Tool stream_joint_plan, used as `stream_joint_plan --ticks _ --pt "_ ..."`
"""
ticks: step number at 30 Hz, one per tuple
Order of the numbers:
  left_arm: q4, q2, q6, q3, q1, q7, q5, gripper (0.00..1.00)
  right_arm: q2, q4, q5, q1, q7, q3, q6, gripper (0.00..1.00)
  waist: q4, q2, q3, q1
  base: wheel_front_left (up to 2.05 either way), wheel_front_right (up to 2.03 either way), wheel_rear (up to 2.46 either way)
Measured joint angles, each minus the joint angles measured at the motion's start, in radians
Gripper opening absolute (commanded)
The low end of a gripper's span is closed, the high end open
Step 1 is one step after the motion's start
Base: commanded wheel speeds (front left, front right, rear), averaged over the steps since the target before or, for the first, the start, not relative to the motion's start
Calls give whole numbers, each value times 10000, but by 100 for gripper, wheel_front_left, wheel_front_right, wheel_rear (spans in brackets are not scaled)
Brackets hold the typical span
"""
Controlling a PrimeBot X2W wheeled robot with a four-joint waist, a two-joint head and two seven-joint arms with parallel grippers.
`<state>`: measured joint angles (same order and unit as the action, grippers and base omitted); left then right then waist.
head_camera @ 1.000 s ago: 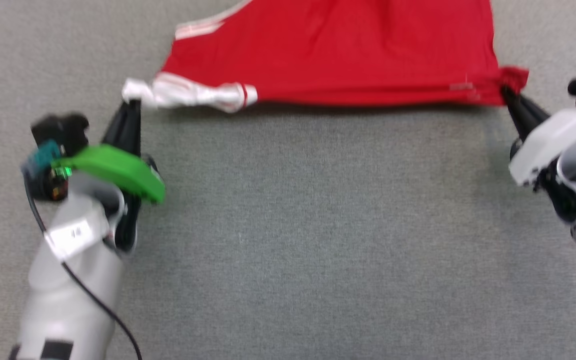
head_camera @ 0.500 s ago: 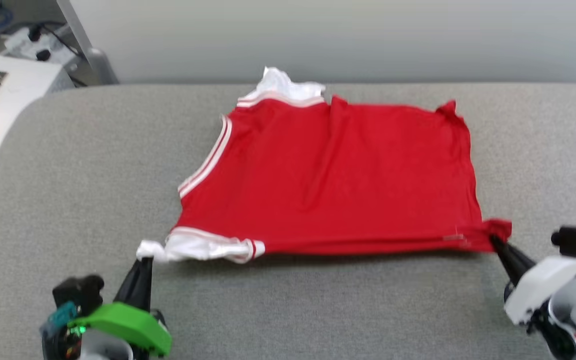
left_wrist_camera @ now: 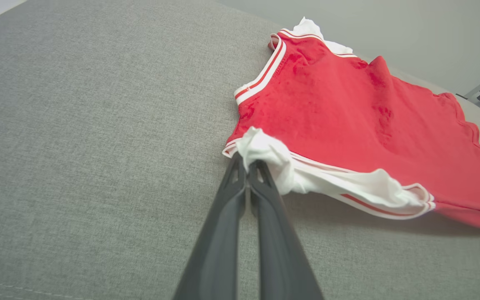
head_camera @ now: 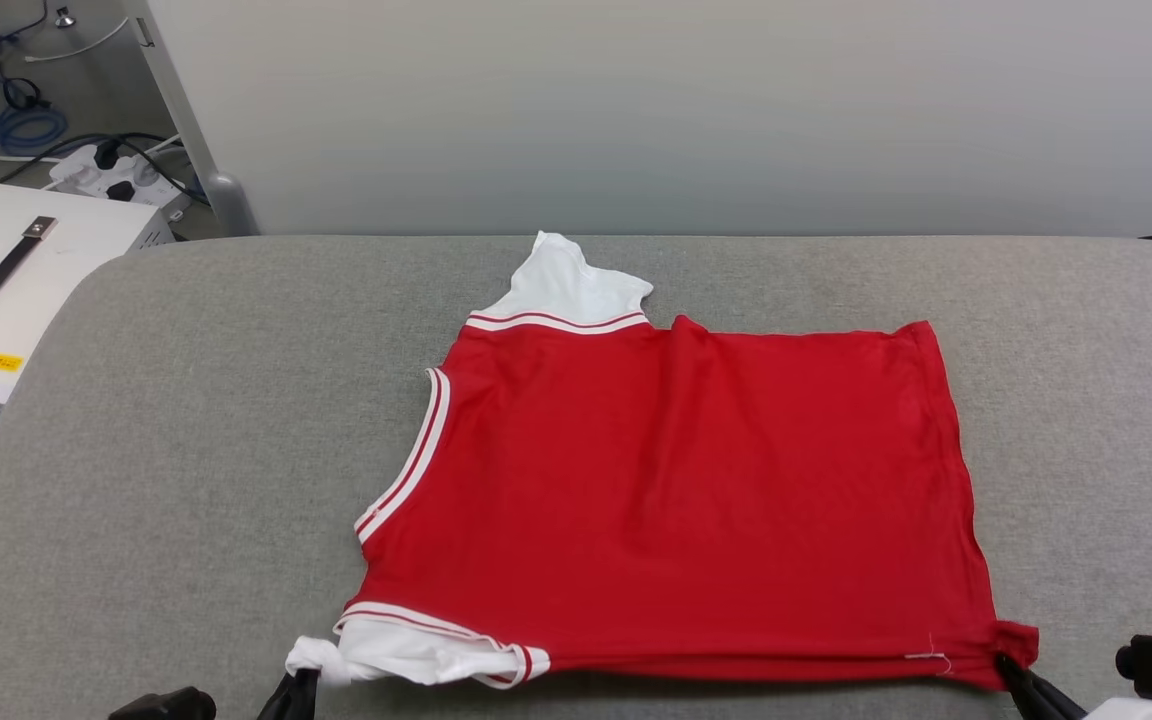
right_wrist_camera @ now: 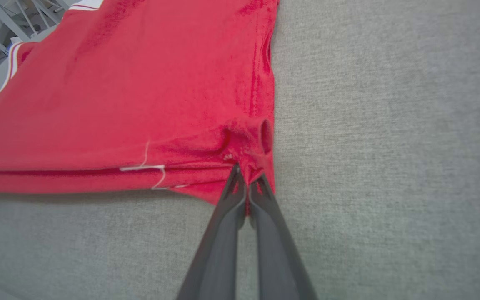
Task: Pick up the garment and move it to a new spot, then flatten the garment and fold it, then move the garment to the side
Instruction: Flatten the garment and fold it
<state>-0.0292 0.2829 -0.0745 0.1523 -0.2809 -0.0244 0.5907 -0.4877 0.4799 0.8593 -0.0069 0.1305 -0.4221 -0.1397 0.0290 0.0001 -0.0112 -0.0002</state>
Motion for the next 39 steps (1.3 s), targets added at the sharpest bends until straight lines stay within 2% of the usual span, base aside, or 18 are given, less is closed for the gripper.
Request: stream_joint_plan --ticks 5,9,13,18,24,31,39 --pt "-646 94 -151 -44 -325 265 79 0 451 -1058 -924 977 -844 1290 2 0 -29 0 74 0 0 0 0" --pt "-792 232 -111 61 -21 393 75 0 855 -1941 -1779 1151 -1546 2188 6 0 -67 0 228 0 0 0 0" --pt "-445 324 259 280 1127 485 -4 0 1174 -2692 -2637 1003 -2288 2769 8 0 -99 0 492 0 0 0 0" --pt "495 313 669 407 2661 313 -33 0 1407 -3126 -3227 104 -2892 2970 8 0 -195 0 972 1 0 0 0" --pt "1994 121 1020 669 4064 -234 -286 0 1499 -2959 -3348 -890 -2924 2947 10 0 -252 0 1624 1 0 0 0" --pt "3643 -261 1440 989 5373 -859 -370 0 1344 -2080 -3269 -1768 -2771 2635 10 0 -272 0 2349 2 0 0 0" --pt "5774 -451 1730 1289 6123 -892 -288 0 1361 -963 -2907 -2235 -2228 2123 8 0 -315 0 2780 2 0 0 0"
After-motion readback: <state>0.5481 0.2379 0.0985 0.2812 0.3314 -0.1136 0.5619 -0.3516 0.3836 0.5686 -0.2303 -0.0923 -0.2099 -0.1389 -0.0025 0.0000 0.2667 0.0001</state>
